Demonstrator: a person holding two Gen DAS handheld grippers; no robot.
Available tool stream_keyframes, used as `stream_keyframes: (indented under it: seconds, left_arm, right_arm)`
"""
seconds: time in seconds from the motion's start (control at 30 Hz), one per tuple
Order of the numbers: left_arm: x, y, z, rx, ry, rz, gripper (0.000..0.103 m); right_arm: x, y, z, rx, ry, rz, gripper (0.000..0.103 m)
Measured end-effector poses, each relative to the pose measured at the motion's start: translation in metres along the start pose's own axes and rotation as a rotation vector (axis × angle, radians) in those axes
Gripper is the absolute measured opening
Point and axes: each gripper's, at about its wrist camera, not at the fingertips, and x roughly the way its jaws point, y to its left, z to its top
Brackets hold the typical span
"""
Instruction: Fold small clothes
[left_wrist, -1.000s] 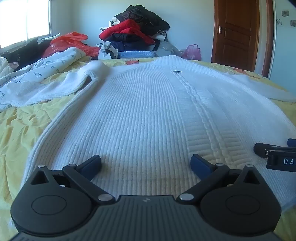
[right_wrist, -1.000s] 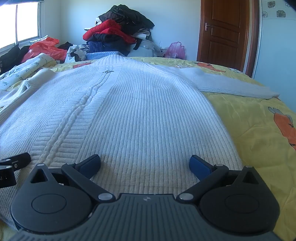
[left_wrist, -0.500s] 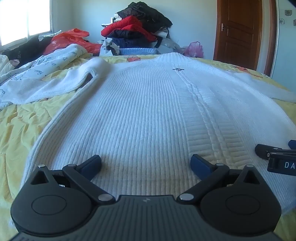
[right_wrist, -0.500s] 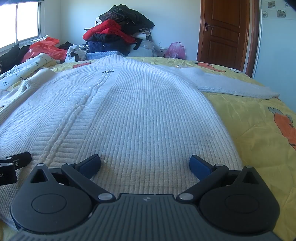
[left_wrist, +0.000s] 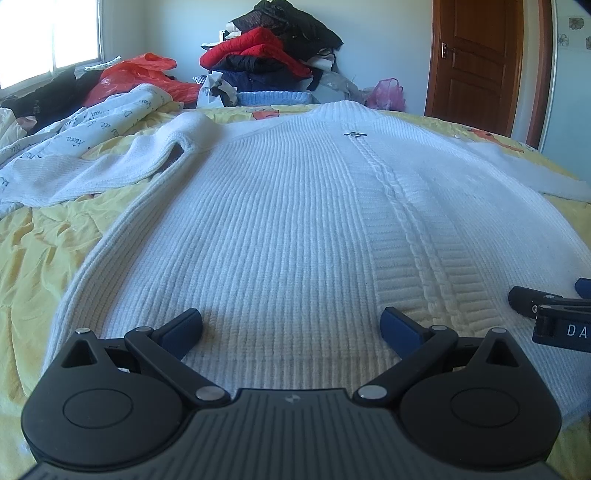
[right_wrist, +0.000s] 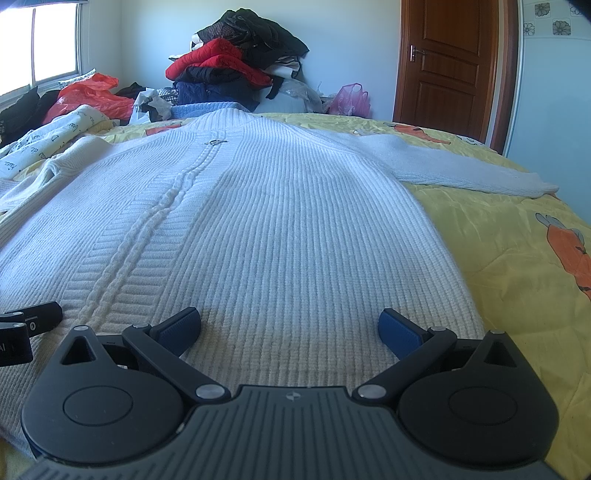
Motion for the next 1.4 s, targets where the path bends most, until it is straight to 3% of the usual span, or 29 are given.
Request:
stream_keyframes:
  seconds: [1.4]
  left_arm:
    - [-0.0017,-0.0011,-0.0024,0.009,-0.015,0.011,0.103]
  right_arm:
    - [0.0,0.0006,0.0003,0.0,0.001,0.0,0.103]
